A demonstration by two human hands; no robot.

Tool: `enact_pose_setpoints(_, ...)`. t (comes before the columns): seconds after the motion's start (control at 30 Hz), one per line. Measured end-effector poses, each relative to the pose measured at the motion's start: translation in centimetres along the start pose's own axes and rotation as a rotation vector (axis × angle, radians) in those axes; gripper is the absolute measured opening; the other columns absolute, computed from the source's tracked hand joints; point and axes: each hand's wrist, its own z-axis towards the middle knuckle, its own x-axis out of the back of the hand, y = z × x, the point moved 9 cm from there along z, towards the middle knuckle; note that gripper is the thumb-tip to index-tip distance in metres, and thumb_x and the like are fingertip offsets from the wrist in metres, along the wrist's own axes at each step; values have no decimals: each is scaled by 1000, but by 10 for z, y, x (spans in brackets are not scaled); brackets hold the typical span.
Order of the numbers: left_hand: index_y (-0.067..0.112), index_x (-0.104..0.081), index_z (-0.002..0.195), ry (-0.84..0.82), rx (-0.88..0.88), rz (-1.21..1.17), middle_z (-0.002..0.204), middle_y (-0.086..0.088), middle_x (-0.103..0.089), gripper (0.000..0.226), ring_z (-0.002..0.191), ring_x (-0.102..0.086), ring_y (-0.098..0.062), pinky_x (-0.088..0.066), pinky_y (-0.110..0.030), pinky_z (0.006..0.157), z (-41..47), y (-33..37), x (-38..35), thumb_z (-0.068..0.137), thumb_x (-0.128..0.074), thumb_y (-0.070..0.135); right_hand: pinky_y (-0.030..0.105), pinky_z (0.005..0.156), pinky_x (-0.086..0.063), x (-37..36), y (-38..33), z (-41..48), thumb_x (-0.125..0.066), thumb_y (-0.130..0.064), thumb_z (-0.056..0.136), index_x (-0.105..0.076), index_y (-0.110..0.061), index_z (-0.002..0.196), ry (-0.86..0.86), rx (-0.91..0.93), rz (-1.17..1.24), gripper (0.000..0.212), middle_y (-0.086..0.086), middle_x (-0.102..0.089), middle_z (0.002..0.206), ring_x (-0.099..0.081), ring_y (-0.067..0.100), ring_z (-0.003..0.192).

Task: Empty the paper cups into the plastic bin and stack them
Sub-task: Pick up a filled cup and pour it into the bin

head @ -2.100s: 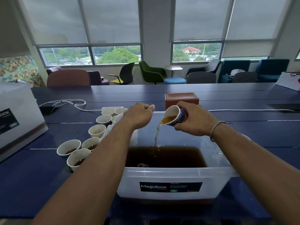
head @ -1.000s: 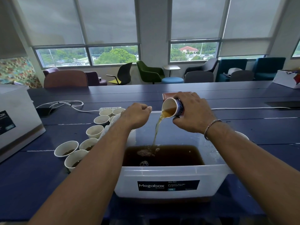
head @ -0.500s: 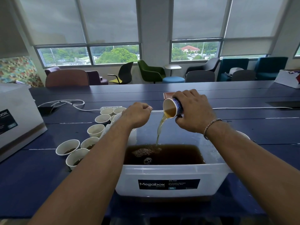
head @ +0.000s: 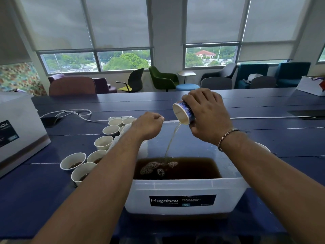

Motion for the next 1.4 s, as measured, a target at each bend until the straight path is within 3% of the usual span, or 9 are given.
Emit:
enact_pose_setpoints(0.23, 19, -69, 118, 13, -7, 10, 121, -1, -67, 35, 105, -59, -22, -47, -47, 100, 1, 2, 2, 103, -41, 34, 53, 108, -30, -15, 0, -2, -74, -42, 74, -46, -23, 128, -146, -19, 52, 64, 3, -62, 120, -57, 27, 111)
enact_pose_setpoints(0.37, 12, -66, 121, 55, -38, -146, 113, -6, -66, 40, 100, -61, -21, -51, -37, 90, 4, 35, 7, 107, -35, 34, 44, 88, -51, -1, 22, 3, -68, -55, 76, -40, -22, 126, -110, -165, 316, 67, 3, -64, 112, -63, 24, 94)
enact_pose_setpoints(0.47, 18, -63, 124, 17, -58, -411, 112, -5, -67, 38, 100, -67, -24, -53, -28, 76, 4, 76, 2, 108, -33, 32, 35, 79, -53, 5, 51, 3, -76, -52, 71, -43, -21, 124, -147, -293, 428, 70, 3, -62, 115, -59, 21, 95)
enact_pose_setpoints(0.7, 18, -67, 101, 41, -131, -693, 109, -11, -68, 24, 98, -69, -32, -58, -50, 87, 7, 170, -38, 100, -44, 24, 33, 81, -50, 26, 144, -41, -82, -41, 68, -38, -23, 131, -156, -547, 512, 78, 4, -57, 126, -56, 22, 101)
enact_pose_setpoints(0.83, 19, -65, 114, -38, -190, -529, 113, -6, -66, 25, 100, -65, -23, -55, -37, 87, 3, 208, -75, 97, -47, 26, 39, 83, -52, 28, 171, -71, -79, -39, 72, -35, -23, 133, -198, -618, 456, 77, 8, -57, 125, -55, 27, 101)
enact_pose_setpoints(1.13, 12, -64, 117, -242, -240, -219, 118, -9, -65, 25, 108, -61, -25, -50, -38, 98, -8, 217, -133, 96, -50, 16, 34, 77, -48, -10, 192, -138, -81, -40, 71, -36, -24, 128, -405, -790, 447, 74, 7, -57, 120, -57, 26, 97)
enact_pose_setpoints(1.2, 13, -66, 106, -214, -263, -195, 115, -10, -68, 21, 106, -62, -27, -50, -38, 97, -7, 214, -131, 99, -50, 22, 35, 88, -48, -27, 192, -155, -84, -45, 68, -31, -22, 138, -551, -825, 456, 91, 10, -51, 136, -55, 27, 109)
enact_pose_setpoints(1.27, 11, -66, 115, -201, -260, -194, 115, -8, -67, 28, 105, -61, -25, -49, -37, 98, -3, 206, -126, 101, -48, 28, 42, 103, -43, -35, 191, -163, -81, -56, 66, -24, -23, 147, -630, -854, 464, 104, 10, -40, 148, -49, 30, 125)
enact_pose_setpoints(1.4, 13, -62, 125, -131, -255, -165, 113, -1, -60, 31, 102, -54, -18, -43, -30, 89, 9, 187, -93, 103, -46, 27, 44, 104, -43, -26, 181, -121, -71, -58, 77, -40, -19, 140, -502, -777, 461, 80, 9, -48, 142, -51, 27, 124)
